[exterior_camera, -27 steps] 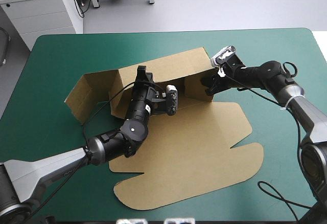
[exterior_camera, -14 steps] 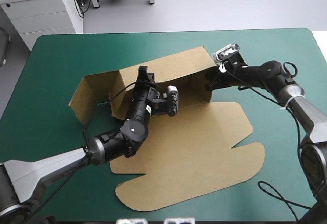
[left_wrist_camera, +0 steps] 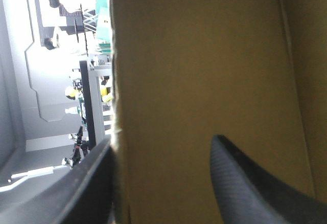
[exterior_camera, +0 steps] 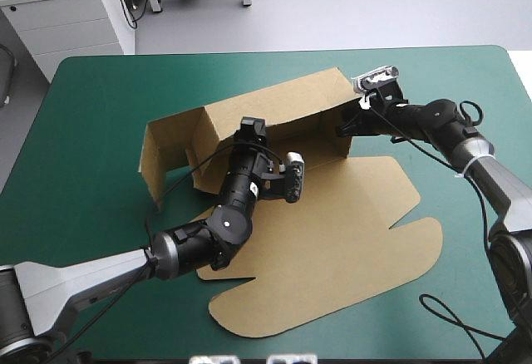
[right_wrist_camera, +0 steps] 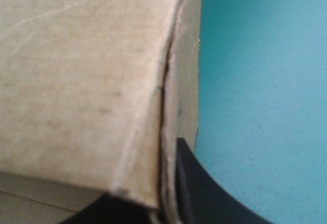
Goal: Fold the box
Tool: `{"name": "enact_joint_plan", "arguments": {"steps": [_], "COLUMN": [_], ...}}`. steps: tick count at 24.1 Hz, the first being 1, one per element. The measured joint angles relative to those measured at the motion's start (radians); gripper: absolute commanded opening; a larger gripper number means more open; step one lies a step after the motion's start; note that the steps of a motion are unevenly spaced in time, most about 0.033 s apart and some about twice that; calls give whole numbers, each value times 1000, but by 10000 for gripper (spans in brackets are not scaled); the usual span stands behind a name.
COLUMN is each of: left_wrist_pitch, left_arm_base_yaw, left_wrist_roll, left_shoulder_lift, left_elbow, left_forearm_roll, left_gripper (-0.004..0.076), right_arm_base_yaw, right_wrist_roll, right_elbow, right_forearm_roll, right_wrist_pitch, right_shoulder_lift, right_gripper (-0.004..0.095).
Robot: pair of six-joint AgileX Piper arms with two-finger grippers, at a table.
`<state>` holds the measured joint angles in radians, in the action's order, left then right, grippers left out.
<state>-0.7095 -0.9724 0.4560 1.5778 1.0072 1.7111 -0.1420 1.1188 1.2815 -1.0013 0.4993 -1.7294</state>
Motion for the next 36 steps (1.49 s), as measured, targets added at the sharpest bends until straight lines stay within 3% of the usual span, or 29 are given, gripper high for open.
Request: {"name": "enact_joint_plan", "arguments": {"steps": [9, 11, 12, 13, 14, 18, 20, 24, 28, 34, 36], "left_wrist_pitch": [-216, -265, -287, -307, -326, -338, -257, -128, -12, -54, -66], "left_arm_base_yaw": [-209, -241, -252, -258, -260, -250, -200, 19, 402, 1033, 1179], "left_wrist_roll": [-65, -65, -65, -65, -64, -72, -106, -252, -573, -1139, -1196], "left_shoulder_lift": [0, 0, 0, 0, 0, -23, -83, -242, -377, -408, -408], "left_elbow": [0, 0, 0, 0, 0, 0, 14, 95, 161, 162, 162], "left_forearm_roll": [-8, -10, -11, -11, -11, -99, -258, -603, -1164, -1973, -2109], "left_gripper": [384, 270, 190, 41, -1, 16, 16, 16, 16, 16, 16], "right_arm_base_yaw": [0, 0, 0, 0, 0, 0, 0, 0, 0, 0, 0], "right_wrist_roll": [-96, -136, -160, -184, -210, -298, -333, -378, -422, -539, -553], "right_elbow": [13, 20, 24, 27, 30, 33, 40, 43, 47, 50, 50], "right_forearm_roll": [44, 76, 94, 115, 135, 206, 239, 260, 290, 395, 404], "right_wrist_pitch": [-69, -66, -62, -57, -50, -24, -11, 6, 16, 25, 26], "right_shoulder_lift": [0, 0, 0, 0, 0, 0, 0, 0, 1, 6, 6], "right_gripper": [-4, -4, -4, -4, -4, -4, -4, -4, -4, -4, -4]}}
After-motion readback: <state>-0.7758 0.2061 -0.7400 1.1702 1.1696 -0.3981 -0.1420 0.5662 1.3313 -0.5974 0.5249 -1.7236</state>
